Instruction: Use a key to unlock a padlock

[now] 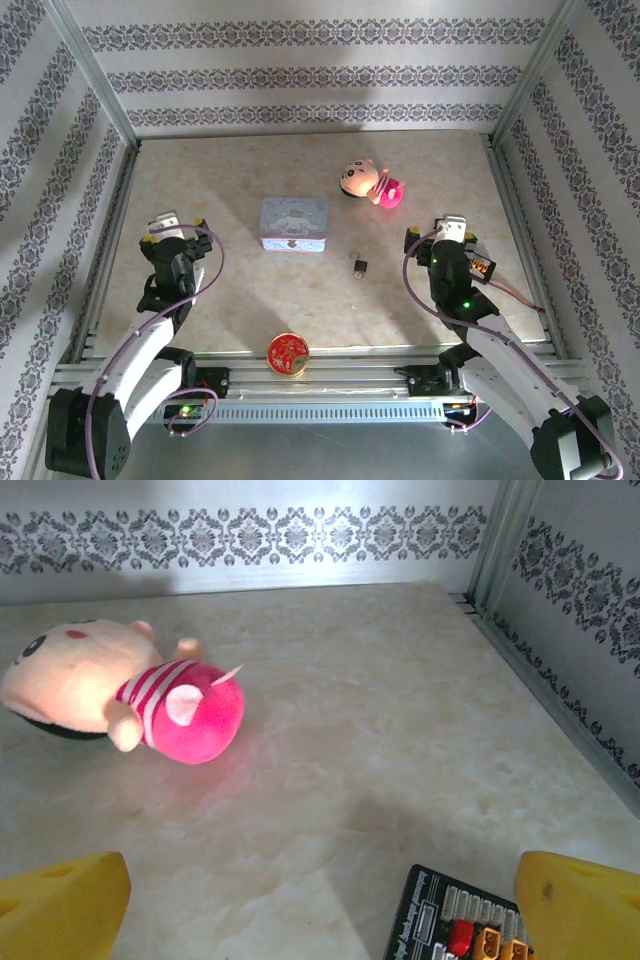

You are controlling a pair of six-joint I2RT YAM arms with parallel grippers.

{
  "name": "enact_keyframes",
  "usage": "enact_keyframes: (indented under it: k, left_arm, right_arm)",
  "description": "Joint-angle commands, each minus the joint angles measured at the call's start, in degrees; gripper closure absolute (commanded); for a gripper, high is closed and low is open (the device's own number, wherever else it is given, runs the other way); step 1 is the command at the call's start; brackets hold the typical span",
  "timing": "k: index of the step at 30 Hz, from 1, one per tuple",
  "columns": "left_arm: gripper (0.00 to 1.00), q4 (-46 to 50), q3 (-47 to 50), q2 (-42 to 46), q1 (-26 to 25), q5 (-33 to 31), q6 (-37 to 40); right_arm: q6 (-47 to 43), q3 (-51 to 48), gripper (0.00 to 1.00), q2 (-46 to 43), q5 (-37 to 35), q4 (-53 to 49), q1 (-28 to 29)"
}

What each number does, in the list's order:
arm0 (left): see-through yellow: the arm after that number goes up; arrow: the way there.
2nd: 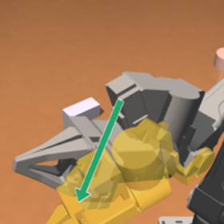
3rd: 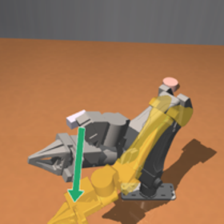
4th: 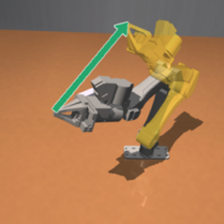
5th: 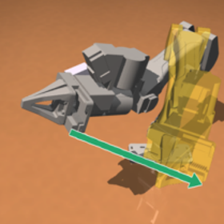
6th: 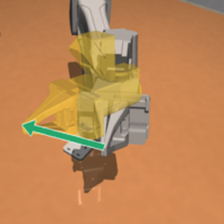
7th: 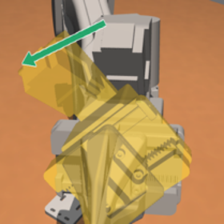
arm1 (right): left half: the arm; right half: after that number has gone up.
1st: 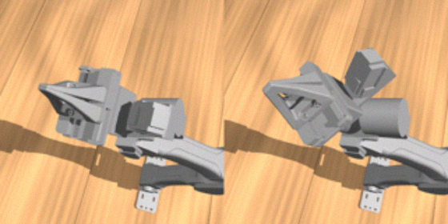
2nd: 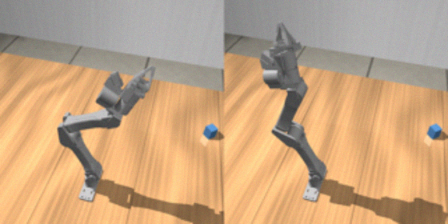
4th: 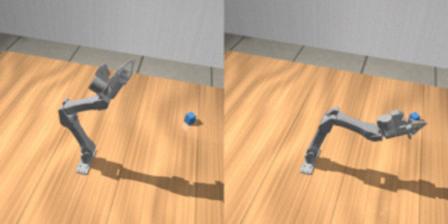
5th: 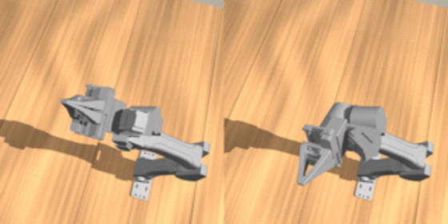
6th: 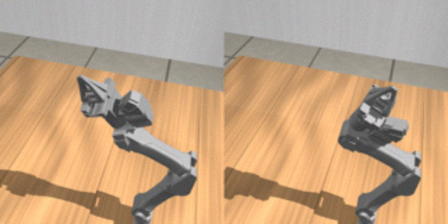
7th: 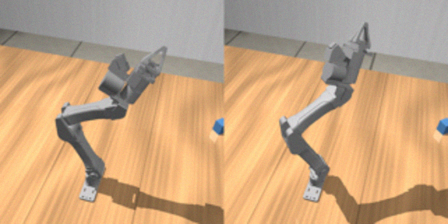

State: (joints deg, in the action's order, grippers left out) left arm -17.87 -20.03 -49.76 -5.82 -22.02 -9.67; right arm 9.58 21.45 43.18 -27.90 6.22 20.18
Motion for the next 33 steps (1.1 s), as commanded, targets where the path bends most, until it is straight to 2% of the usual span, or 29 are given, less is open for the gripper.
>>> enact_keyframes:
  k: [1, 9, 15, 19, 23, 29, 33]
  left_arm:
    - [0.01, -8.41, -0.09, -3.92, 2.74, 6.24, 4.37]
    - [0.01, -24.66, 3.8, -14.27, 5.38, 15.6, 8.17]
    - [0.01, -32.86, 5.25, -21.78, 6.15, 18.84, 8.52]
    - [0.01, -41.97, 6.76, -27.98, 6.26, 21.31, 8.31]
    - [0.01, -44.4, 6.67, -31.57, 6.26, 23.68, 9.07]
    - [0.01, -45.92, 5.15, -36.62, 6.35, 32.51, 12.13]
    - [0.01, -45.23, 1.71, -42.24, 6.57, 33.75, 12.28]
  right_arm:
    - [-2.17, -1.41, 0.02, -0.29, 1.83, 6.48, -1.53]
    - [-2.38, -3.17, 0.02, -0.29, 3.54, 8.09, -3.46]
    - [-2.95, -3.41, 0.02, 0.67, 3.95, 8.54, -3.82]
    - [-2.1, -4.01, 0.02, 1.37, 4.02, 9.57, -4.25]
    - [-1.76, -4.05, 0.02, 2.15, 4.44, 9.78, -4.38]
    - [-1.76, -4.1, 0.02, 2.43, 4.64, 10.0, -4.5]
    - [-2.19, -4.12, 0.02, 2.44, 5.46, 10.21, -4.58]
